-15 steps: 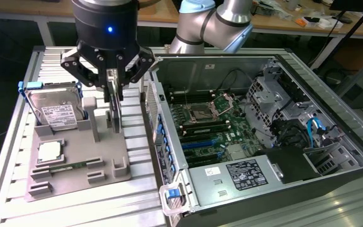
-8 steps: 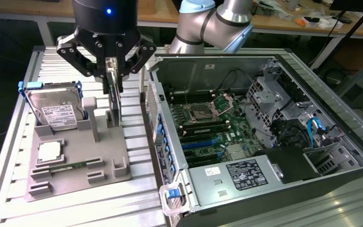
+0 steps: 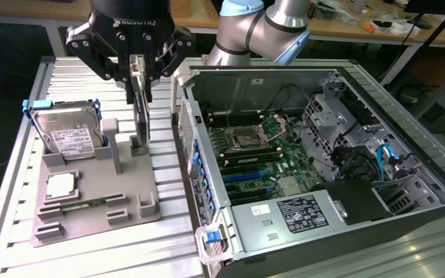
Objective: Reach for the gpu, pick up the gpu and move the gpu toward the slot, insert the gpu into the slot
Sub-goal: 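Pick up the gpu and move the gpu toward the slot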
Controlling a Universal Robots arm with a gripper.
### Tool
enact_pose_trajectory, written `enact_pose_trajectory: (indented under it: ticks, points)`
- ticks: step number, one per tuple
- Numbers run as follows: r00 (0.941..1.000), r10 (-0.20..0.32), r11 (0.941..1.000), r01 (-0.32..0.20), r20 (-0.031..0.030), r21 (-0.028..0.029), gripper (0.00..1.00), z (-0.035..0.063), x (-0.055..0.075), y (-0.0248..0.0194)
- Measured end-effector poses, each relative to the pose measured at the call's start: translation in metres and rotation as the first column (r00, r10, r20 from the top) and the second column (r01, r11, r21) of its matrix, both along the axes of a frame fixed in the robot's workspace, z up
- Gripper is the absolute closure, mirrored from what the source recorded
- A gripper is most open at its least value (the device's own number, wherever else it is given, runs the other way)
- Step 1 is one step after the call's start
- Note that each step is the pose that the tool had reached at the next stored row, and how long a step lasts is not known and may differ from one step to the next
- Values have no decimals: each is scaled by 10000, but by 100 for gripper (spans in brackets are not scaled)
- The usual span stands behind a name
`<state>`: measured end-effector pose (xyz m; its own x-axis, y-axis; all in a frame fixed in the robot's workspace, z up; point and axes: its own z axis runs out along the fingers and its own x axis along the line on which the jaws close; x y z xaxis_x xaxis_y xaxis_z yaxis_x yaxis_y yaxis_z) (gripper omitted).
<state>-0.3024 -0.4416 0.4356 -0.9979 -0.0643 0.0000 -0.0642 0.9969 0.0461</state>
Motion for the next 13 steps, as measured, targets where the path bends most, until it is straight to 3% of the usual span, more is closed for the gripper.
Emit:
enact_pose_trajectory:
  ticks: [5, 13]
  points:
    - [10000, -36, 10000, 36, 0, -24, 73, 184, 10, 0]
    - [10000, -37, 10000, 37, -54, -23, 73, 166, 397, 0]
